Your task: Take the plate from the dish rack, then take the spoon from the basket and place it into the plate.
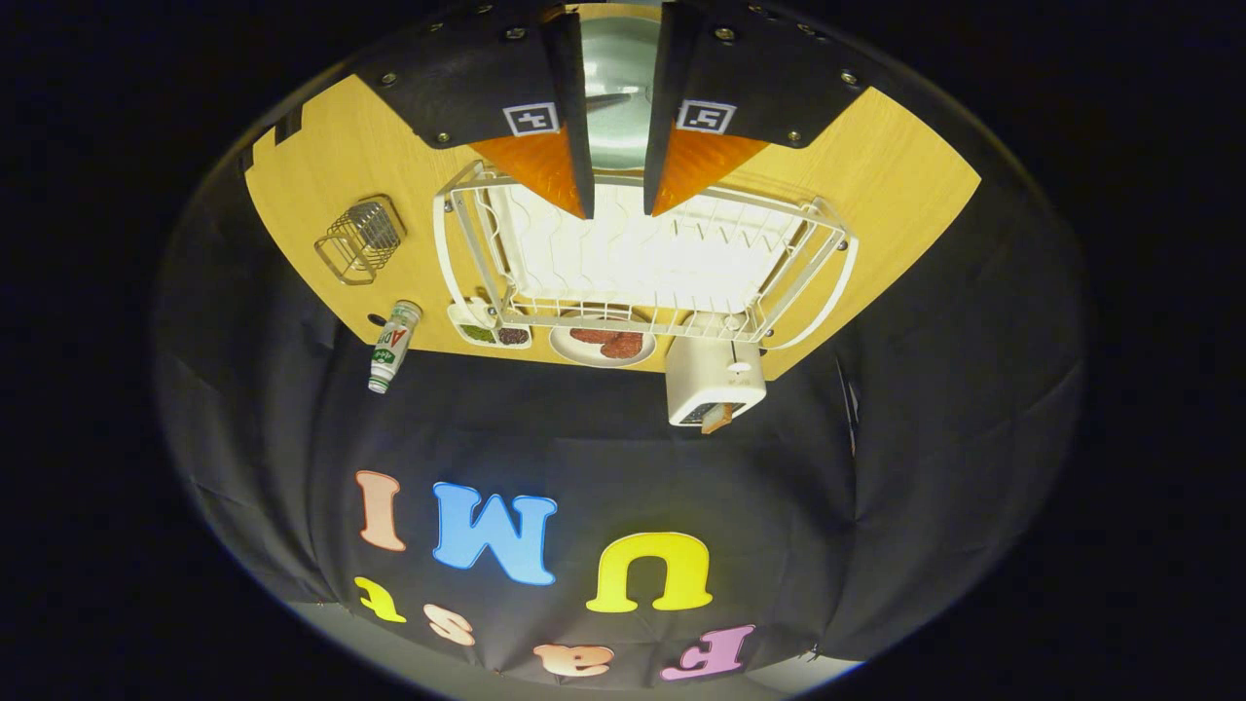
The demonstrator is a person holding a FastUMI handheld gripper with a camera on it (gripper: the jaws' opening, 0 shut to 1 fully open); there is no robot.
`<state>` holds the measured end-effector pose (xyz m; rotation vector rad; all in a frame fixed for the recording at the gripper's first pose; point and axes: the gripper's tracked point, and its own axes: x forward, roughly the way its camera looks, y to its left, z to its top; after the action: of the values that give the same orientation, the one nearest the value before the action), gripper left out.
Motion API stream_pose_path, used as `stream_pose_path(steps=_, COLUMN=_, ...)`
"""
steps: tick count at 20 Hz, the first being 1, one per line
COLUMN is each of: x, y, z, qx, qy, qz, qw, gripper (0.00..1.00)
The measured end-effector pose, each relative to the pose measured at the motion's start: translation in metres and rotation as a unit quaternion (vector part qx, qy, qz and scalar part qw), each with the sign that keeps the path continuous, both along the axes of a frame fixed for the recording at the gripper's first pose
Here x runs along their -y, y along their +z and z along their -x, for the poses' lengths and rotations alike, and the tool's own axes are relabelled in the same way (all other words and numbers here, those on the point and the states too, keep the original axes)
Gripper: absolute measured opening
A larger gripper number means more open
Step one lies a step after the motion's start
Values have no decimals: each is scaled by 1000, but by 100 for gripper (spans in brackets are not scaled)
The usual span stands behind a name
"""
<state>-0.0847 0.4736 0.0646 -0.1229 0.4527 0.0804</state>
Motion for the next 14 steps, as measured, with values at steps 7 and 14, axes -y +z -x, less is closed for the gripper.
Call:
stream_pose_path(steps=7, x=6, y=14, z=-8, qx=12, qy=-4, qz=-7, qw=1000, gripper=30)
stream_pose_path(steps=14, x=22, y=54, z=-22, qx=57, qy=-13, qz=-1, qw=998, gripper=30)
